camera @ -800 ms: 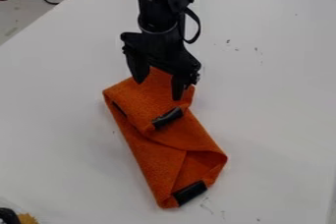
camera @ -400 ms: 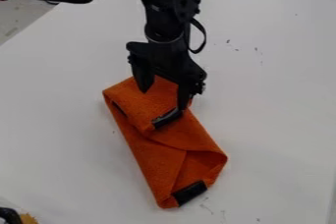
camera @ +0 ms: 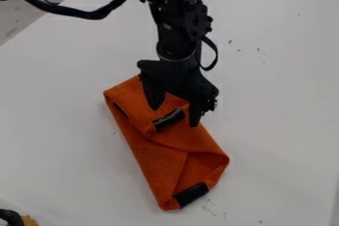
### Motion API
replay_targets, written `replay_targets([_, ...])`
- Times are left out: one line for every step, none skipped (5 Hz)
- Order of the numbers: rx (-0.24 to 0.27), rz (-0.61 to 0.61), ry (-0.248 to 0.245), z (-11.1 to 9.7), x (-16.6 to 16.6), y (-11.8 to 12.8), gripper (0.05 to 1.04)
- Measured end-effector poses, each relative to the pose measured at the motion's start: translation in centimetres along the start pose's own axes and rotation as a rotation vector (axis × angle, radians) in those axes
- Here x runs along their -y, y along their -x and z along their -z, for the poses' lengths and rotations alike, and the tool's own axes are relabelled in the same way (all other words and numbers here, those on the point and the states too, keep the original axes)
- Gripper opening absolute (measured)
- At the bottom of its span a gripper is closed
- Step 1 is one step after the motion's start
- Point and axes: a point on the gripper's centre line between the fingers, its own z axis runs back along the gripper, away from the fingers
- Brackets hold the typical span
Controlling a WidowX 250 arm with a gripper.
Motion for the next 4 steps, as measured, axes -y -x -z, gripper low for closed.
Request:
replay_targets([-0.012, 0.0, 0.002, 0.7, -0.2, 0.1, 1.0])
replay_targets([-0.002, -0.014, -0.01, 0.8, -0.8, -0.1, 1.0])
replay_targets([-0.02, -0.009, -0.025, 1.1, -1.0, 0.1, 1.0])
replay_targets([-0.036, -0.013, -0.022, 1.7, -1.3, -0.1, 0.953])
